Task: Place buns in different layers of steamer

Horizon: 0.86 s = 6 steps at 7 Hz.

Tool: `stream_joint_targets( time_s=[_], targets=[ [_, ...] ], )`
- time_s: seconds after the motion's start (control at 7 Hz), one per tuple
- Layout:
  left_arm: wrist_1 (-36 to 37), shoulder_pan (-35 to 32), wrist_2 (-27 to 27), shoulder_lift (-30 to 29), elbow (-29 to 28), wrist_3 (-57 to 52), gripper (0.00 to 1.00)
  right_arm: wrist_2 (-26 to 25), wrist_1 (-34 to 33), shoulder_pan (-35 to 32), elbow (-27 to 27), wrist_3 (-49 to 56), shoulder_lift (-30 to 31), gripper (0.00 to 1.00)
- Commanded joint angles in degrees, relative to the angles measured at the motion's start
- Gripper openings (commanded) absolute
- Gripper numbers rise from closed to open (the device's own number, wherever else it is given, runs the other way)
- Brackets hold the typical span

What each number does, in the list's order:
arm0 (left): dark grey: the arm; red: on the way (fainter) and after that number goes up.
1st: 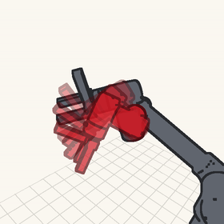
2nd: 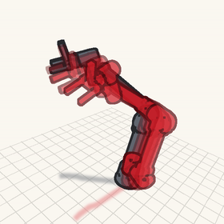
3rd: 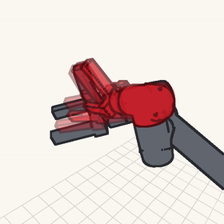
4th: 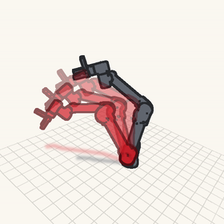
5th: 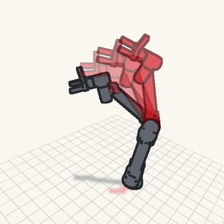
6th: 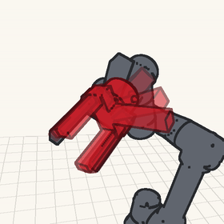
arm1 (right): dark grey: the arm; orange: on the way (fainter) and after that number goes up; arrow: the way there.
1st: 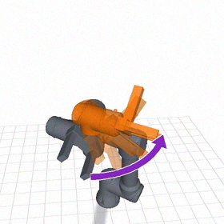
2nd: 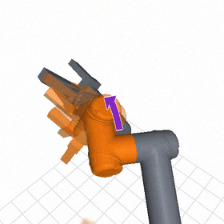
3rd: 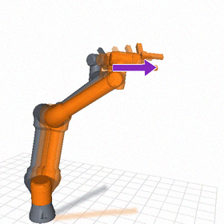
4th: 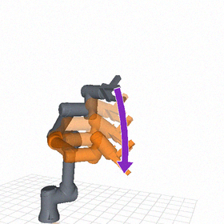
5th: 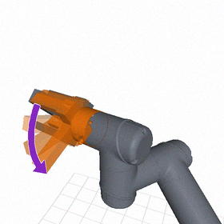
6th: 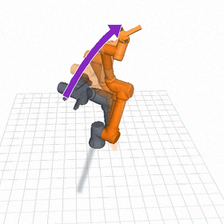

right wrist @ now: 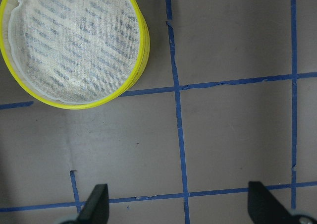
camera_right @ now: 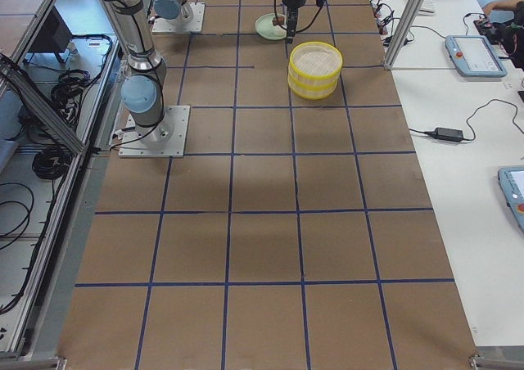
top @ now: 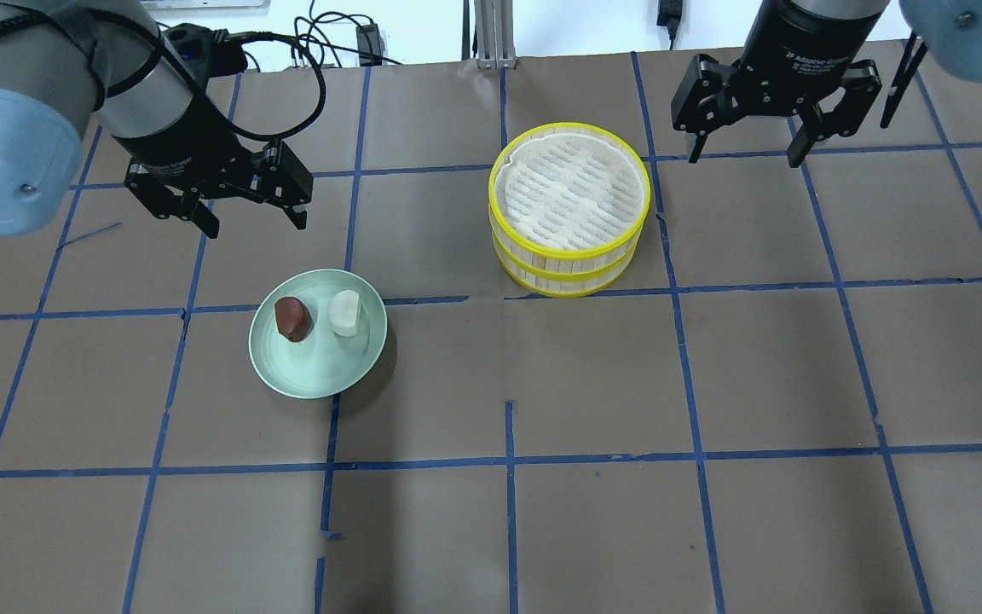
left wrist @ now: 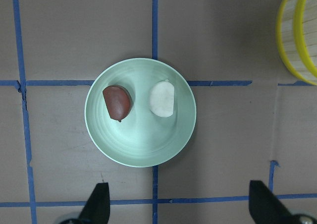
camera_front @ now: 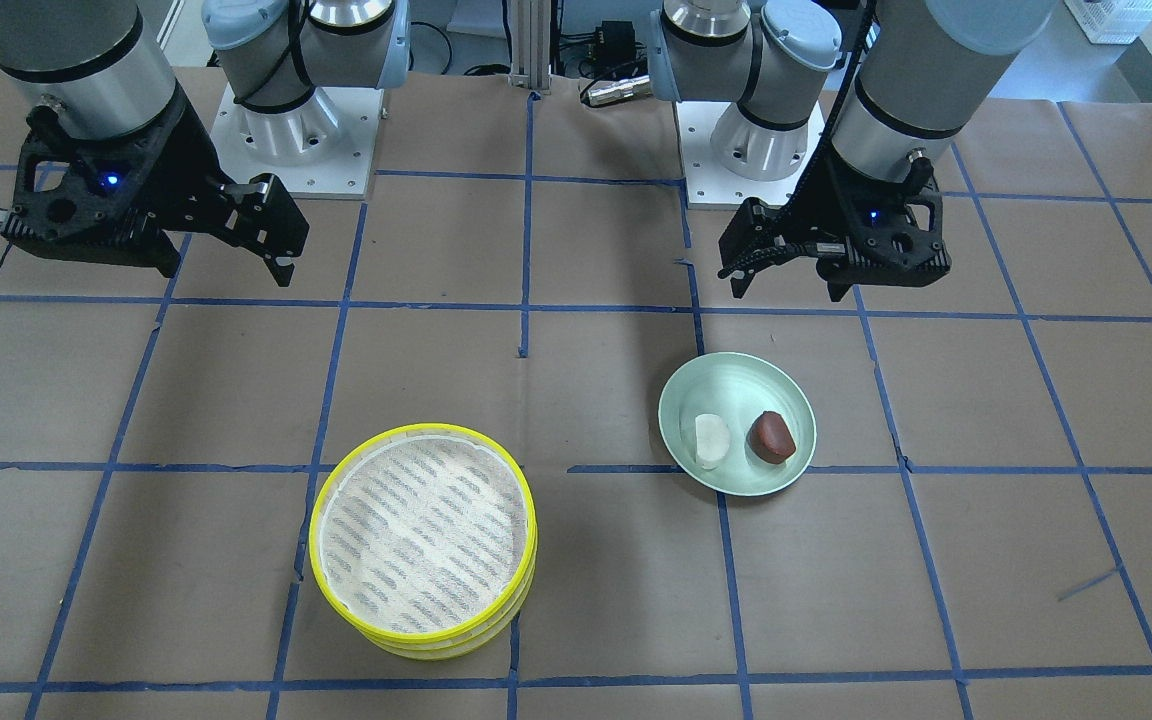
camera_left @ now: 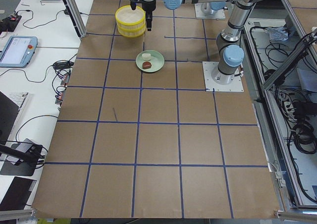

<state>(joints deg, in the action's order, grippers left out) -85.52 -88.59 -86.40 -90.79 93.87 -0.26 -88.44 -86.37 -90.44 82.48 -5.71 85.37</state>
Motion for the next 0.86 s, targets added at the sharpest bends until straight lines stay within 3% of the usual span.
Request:
stream_joint_targets(
  time_s=[0.0,0.71],
  targets=[
    [0.00,0.00,0.00,0.00,0.00,0.00,1.00,-0.24,-0.02,0.00,0.13,0.09,-0.03,1.00],
    [-0.18,-0.17,0.00,-0.09,0.70,0.09,1.00,-0.07,-0.89,0.09,1.36,1.05,0.06,1.00]
  ],
)
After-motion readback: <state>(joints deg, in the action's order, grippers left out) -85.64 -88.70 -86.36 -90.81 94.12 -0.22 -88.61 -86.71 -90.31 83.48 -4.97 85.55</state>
